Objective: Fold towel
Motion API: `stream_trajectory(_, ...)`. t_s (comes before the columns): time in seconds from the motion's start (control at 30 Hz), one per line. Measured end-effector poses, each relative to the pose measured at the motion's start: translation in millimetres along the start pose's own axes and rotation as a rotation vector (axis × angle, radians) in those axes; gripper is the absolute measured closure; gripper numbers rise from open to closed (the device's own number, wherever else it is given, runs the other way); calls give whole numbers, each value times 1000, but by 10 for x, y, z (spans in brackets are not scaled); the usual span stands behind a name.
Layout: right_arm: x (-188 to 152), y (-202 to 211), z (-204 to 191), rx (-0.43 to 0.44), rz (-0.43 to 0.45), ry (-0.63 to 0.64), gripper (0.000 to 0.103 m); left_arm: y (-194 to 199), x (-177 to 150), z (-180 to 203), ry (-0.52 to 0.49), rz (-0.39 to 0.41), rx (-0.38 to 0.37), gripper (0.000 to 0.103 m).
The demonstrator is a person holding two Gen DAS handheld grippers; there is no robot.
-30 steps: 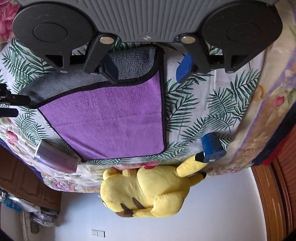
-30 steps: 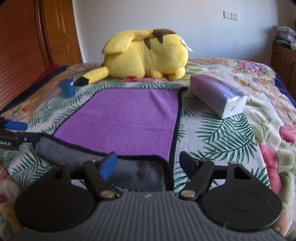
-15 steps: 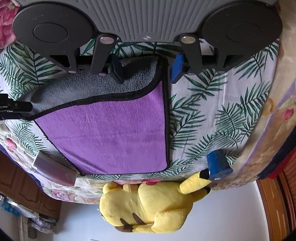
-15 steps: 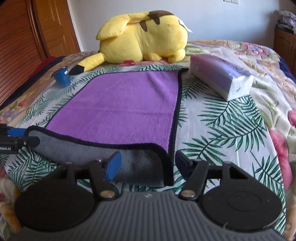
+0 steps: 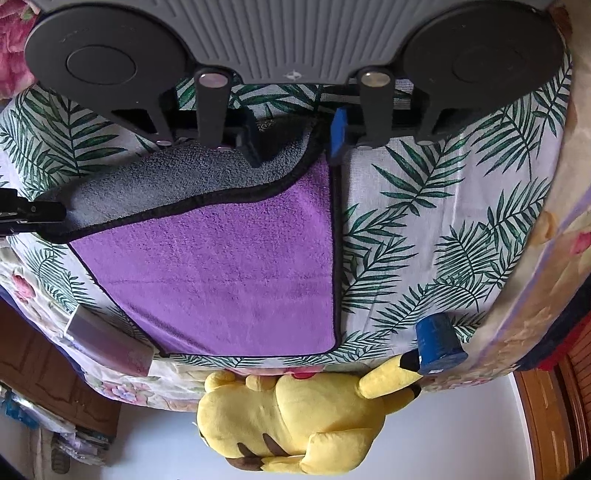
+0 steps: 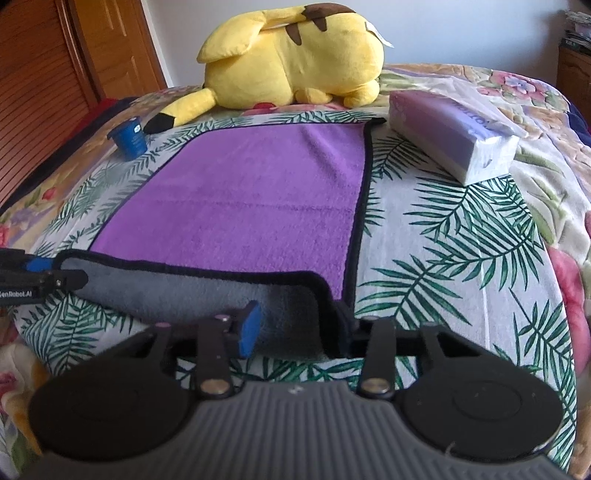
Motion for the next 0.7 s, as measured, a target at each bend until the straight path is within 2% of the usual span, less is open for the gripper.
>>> stream_trajectory(0.03,-1,-1,1,3,-2,1,71,-3,-3,2,0,-3,-5,71)
stream_trajectory(0.17,2,-3,13,-7,0,9,79,3,-1,18,-2,1,-13,83)
stream_trajectory(0.2,2,-5,14,-8,0,11,82,9,4,27,-6,4,-10,85)
stream_trajectory(0.3,5,-3,21,-11,6,19,83,28,18,39,-13,14,-5,87)
stream_trajectory(0.4,10,0,26,-4,8,22,95,41,29,33,-11,20,-6,89)
stream_trajectory(0.7,47,50,22,-8,50,33,99,156,121,36,-1,70,-11,93)
Point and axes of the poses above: each gripper's, at about its wrist camera, not at the fingertips, and y roughly against the way its jaws point, z to its right, x to its top, the point moved 6 cm from there along -y, roughly the way its jaws point, and after that the axes turned 4 degrees about -y, right-handed, at the moved point
